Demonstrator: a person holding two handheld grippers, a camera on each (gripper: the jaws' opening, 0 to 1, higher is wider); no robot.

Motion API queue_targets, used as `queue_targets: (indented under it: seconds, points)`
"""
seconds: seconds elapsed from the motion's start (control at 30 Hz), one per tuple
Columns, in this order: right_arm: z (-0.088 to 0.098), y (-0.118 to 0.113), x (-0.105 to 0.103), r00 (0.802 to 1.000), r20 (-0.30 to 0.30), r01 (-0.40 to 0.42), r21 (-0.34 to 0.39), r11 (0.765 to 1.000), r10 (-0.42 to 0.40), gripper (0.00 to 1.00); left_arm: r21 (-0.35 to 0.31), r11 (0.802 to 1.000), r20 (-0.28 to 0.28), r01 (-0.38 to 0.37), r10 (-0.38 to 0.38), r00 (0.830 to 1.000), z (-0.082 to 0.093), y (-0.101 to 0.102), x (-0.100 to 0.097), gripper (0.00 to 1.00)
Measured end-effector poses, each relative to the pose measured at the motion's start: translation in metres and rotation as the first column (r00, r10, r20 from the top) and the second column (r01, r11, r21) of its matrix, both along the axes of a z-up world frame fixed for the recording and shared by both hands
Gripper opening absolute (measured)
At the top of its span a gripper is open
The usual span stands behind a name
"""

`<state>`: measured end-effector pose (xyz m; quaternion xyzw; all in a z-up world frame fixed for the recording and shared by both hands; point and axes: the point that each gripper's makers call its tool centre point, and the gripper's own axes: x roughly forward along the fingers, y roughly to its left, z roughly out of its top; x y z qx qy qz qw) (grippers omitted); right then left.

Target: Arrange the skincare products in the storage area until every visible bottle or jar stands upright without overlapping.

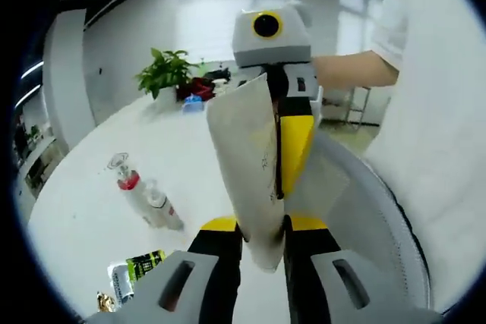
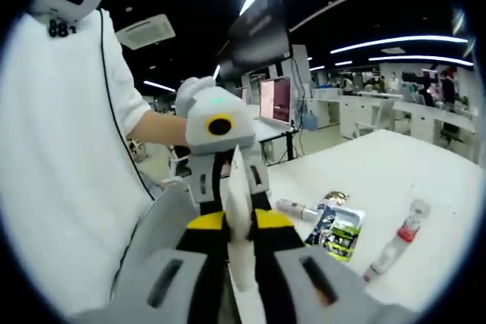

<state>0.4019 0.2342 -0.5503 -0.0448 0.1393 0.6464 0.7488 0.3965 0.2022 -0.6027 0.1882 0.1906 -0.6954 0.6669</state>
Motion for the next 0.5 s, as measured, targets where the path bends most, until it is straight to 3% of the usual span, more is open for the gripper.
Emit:
queue_targets:
  seconds: [0.23,0.5]
  points:
    - [0.0,-0.001,0.003,1.0,0.01,-0.007,-0.009,1.0,0.007,0.12,-0.001,1.0,-0.008,-0.007,0.007,1.0,-0.001,-0.002,0.006,0.16]
    - [-0.008,-0.002,0.014,0.998,-0.006,0.065,-0.005,0.998,-0.065,0.15,0.024,0.999,0.003,-0.033,0.033,0.999,-0.008,-0.002,0.016,0.15]
